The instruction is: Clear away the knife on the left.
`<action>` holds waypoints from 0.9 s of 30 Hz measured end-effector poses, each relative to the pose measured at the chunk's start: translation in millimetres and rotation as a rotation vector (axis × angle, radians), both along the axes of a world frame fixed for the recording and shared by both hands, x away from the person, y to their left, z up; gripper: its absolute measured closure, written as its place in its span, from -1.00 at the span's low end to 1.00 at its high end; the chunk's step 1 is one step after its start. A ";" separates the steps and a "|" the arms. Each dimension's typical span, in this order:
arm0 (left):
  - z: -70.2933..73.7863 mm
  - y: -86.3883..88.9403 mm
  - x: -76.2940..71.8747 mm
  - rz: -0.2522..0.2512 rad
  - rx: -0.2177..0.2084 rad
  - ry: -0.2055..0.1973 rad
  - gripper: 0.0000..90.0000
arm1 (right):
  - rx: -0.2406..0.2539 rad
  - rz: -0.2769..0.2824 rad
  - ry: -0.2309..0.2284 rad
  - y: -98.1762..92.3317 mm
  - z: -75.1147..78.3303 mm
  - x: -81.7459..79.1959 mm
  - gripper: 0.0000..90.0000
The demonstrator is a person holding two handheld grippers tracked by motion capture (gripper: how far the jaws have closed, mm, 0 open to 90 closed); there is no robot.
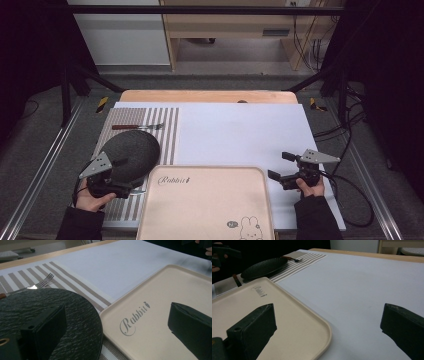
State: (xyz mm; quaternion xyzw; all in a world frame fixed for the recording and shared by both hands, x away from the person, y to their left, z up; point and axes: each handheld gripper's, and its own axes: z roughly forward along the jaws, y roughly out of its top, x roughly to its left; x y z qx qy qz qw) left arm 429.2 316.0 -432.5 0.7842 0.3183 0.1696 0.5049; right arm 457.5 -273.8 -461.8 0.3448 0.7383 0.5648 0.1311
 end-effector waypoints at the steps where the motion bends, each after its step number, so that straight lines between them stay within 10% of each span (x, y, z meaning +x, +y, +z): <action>1: 0.4 1.7 -0.4 -0.002 0.006 0.004 -0.95 | -0.001 0.001 -0.001 0.1 0.0 0.0 -0.99; 27: 8.9 44.3 -18.0 0.019 0.175 0.070 -0.95 | -0.010 0.003 0.000 0.5 -0.2 0.4 -0.99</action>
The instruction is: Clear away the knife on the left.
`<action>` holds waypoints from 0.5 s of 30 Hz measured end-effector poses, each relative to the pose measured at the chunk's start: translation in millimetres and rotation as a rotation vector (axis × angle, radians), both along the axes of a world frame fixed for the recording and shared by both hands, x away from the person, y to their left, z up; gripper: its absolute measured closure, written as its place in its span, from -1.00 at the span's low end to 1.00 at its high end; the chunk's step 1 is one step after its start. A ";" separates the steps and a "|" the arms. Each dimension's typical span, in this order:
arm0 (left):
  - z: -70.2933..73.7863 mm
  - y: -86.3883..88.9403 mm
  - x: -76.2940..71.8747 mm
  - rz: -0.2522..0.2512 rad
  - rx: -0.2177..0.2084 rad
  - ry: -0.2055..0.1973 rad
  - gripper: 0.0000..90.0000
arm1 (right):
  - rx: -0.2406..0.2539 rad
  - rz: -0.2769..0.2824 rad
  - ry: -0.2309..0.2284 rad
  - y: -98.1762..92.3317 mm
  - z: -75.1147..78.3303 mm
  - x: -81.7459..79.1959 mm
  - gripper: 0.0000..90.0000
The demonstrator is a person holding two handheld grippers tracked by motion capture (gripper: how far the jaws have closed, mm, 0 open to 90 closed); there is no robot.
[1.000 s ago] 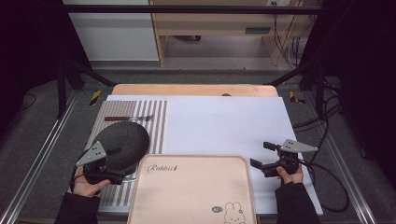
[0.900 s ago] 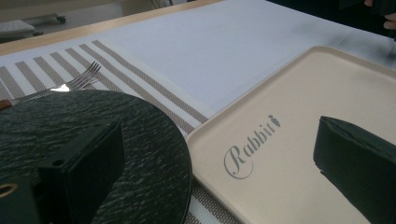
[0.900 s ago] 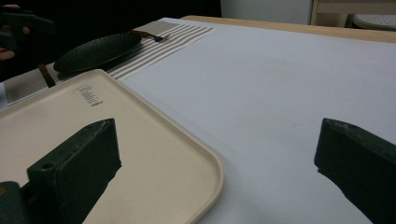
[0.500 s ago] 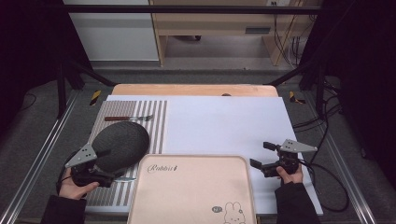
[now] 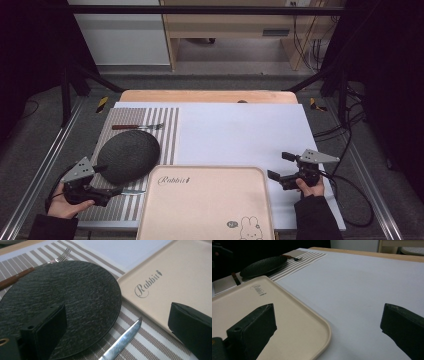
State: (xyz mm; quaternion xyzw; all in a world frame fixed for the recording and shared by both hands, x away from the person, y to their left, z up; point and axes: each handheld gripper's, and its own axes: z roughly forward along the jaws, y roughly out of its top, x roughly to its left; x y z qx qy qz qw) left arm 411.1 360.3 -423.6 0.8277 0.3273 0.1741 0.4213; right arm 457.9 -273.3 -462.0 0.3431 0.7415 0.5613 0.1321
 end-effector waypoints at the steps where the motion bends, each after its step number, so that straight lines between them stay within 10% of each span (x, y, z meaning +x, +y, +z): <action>1: -0.6 1.8 -0.8 0.000 0.009 0.006 -0.95 | -0.001 0.000 0.002 0.1 0.0 -0.1 -0.99; 15: -15.4 30.4 -12.5 0.024 0.087 0.084 -0.95 | -0.007 0.001 0.001 0.7 0.0 0.0 -0.99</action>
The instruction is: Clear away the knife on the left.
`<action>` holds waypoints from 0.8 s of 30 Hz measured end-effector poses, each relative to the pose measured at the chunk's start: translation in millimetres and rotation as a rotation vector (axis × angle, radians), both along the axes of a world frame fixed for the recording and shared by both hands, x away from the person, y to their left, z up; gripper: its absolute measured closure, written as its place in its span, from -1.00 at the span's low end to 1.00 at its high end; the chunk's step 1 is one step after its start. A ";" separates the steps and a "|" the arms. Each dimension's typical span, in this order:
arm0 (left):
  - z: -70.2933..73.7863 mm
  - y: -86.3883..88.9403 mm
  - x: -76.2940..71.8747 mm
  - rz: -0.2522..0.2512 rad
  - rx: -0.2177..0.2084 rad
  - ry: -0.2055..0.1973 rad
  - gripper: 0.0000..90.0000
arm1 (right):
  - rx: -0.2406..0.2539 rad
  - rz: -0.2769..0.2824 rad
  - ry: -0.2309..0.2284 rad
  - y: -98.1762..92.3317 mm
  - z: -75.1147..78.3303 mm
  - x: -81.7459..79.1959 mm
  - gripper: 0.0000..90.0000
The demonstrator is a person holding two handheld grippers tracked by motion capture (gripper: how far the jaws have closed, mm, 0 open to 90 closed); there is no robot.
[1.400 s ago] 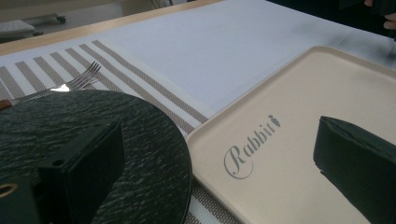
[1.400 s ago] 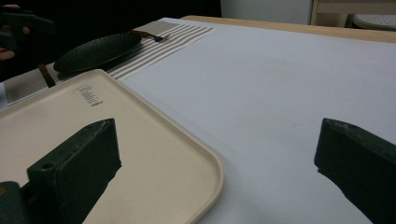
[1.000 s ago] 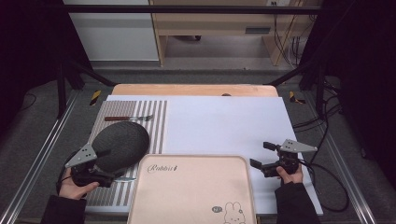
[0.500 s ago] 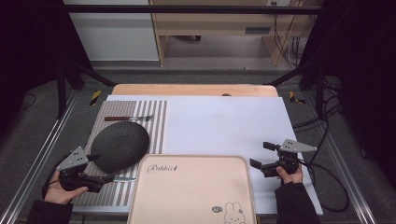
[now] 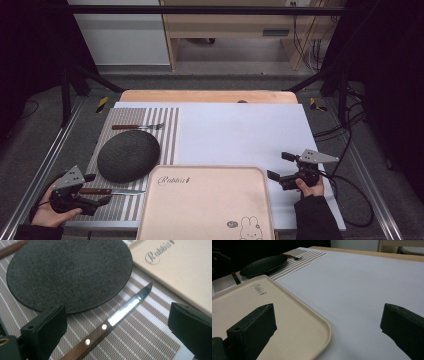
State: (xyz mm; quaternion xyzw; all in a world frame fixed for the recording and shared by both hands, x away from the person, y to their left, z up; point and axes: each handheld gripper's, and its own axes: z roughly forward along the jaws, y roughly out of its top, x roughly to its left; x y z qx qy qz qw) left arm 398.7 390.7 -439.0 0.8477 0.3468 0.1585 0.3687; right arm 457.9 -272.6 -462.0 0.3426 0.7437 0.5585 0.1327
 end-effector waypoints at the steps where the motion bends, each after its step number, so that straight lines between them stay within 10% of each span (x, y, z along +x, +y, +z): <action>1: -1.0 1.3 0.1 0.000 0.004 0.007 -0.95 | 0.000 0.000 0.000 0.0 0.0 0.0 -0.99; 24: -17.9 6.7 19.1 -0.027 0.157 0.116 -0.32 | -0.001 0.004 0.001 0.1 0.3 0.0 -0.99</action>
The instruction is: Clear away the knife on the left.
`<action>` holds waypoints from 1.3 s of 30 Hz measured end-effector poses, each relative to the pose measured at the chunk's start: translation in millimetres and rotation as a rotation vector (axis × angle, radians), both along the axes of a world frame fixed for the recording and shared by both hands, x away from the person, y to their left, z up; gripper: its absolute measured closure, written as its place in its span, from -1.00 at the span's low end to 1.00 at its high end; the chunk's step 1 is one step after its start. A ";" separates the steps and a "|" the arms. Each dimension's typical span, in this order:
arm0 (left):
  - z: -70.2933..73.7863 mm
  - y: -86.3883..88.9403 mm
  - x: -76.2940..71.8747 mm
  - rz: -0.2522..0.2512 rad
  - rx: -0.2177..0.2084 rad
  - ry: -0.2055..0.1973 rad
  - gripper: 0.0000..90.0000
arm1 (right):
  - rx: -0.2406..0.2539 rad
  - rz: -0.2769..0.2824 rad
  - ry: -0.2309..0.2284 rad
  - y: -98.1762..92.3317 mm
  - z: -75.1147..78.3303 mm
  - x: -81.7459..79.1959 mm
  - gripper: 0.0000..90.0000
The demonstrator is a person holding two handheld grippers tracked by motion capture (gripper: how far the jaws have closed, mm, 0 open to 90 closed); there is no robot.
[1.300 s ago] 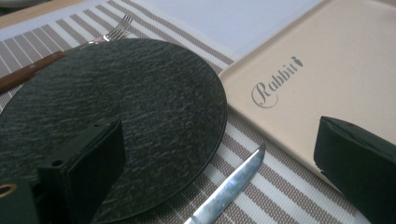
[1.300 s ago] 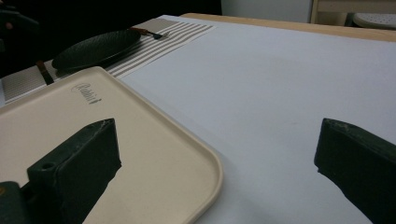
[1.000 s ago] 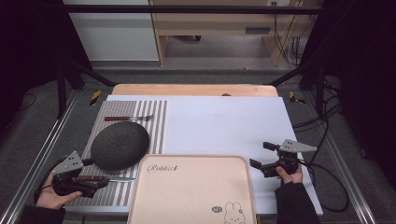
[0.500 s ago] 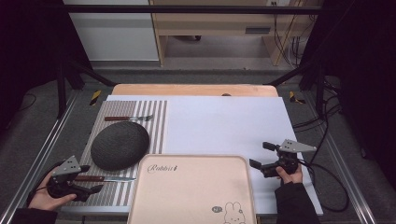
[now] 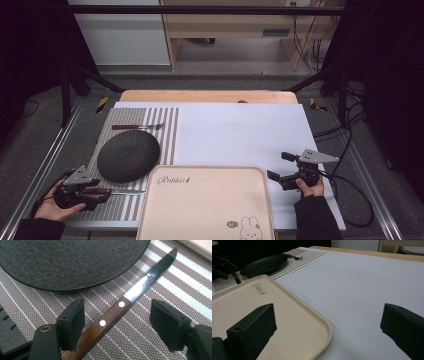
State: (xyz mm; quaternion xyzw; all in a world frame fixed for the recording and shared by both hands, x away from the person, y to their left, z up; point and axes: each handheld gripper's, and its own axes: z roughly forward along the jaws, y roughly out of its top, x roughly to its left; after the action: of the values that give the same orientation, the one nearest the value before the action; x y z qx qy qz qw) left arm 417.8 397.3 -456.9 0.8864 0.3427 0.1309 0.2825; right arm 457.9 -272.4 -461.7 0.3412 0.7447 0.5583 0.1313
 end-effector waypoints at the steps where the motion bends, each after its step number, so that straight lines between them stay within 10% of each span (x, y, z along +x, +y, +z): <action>1: -0.5 0.3 0.7 -0.001 0.003 0.003 -0.26 | -0.001 0.000 0.001 0.0 0.0 0.0 -0.99; 39: 2.8 -4.8 -13.6 -0.127 0.145 0.037 0.47 | -0.002 0.005 -0.006 0.1 1.3 -0.4 -0.99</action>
State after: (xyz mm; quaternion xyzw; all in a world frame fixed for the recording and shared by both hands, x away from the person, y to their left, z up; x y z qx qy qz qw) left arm 404.2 392.5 -454.1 0.9267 0.2804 0.1208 0.2190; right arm 457.5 -272.3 -460.4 0.3375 0.7458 0.5588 0.1326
